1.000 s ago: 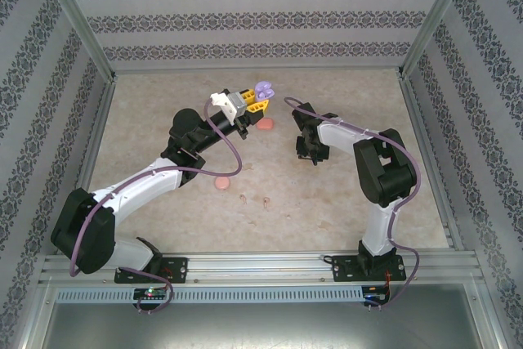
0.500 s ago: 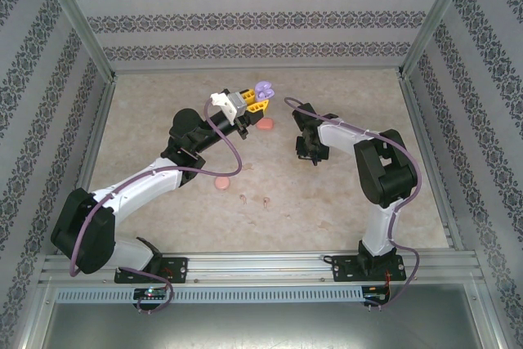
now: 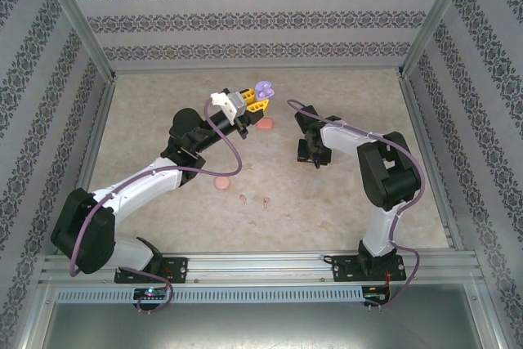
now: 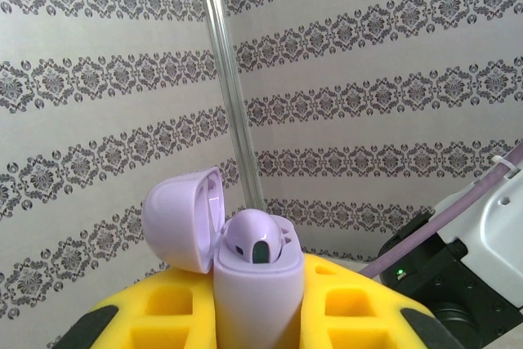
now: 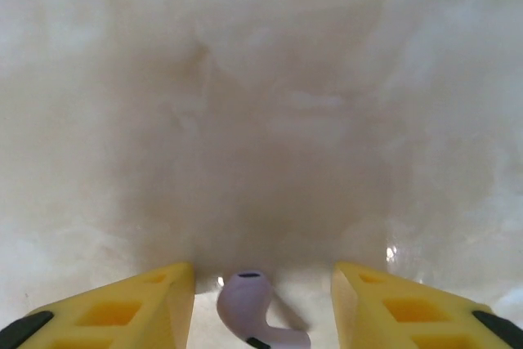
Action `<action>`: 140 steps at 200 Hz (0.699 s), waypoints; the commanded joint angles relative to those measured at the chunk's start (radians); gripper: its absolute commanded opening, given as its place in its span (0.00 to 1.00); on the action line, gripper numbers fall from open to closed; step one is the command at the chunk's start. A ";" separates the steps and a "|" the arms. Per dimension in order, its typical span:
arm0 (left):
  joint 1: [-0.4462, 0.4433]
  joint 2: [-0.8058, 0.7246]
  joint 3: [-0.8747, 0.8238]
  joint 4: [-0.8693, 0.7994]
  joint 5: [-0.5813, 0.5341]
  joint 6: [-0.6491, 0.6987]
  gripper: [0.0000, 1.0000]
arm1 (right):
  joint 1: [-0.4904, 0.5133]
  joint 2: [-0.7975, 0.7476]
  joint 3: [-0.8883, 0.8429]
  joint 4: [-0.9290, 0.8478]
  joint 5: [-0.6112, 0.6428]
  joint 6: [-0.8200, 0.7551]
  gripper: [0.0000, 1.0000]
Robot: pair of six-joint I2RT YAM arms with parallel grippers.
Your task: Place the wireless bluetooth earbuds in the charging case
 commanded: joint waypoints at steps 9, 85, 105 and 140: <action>-0.014 -0.001 0.034 0.045 0.009 0.008 0.00 | 0.017 -0.058 -0.043 -0.021 -0.034 0.030 0.49; -0.013 -0.003 0.036 0.044 0.009 0.002 0.00 | 0.048 -0.071 -0.020 -0.021 -0.044 0.032 0.43; -0.014 -0.007 0.037 0.042 0.009 0.004 0.00 | 0.046 -0.079 -0.013 -0.038 -0.023 0.035 0.43; -0.013 -0.010 0.035 0.038 0.008 0.007 0.00 | 0.029 -0.113 -0.003 -0.061 0.044 0.068 0.45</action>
